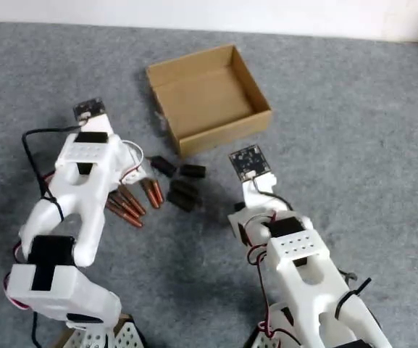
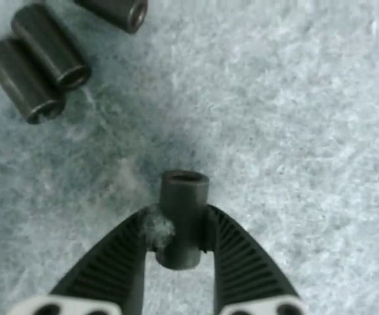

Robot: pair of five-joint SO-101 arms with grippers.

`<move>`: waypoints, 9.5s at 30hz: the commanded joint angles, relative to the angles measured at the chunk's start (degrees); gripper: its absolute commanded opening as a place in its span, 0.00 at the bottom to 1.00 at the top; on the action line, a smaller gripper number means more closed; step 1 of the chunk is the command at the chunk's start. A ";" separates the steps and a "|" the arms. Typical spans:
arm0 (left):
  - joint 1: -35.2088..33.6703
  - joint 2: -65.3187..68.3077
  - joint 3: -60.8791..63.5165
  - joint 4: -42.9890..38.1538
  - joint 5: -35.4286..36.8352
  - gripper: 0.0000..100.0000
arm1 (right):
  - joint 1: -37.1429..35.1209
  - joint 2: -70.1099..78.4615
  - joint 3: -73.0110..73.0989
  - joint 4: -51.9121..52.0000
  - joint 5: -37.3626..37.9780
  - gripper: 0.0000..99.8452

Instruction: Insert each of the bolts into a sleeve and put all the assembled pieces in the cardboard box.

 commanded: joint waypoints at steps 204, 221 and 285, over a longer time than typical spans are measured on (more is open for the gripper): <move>29.14 -108.62 51.91 -30.24 -3.16 0.01 | -19.21 -69.23 30.73 -12.79 0.70 0.00; 34.86 -108.44 51.82 -21.89 -6.86 0.01 | -18.33 -69.23 30.37 -12.62 0.79 0.00; 12.35 -108.35 55.60 -16.62 -10.81 0.05 | -19.91 -69.23 30.81 -11.12 0.79 0.00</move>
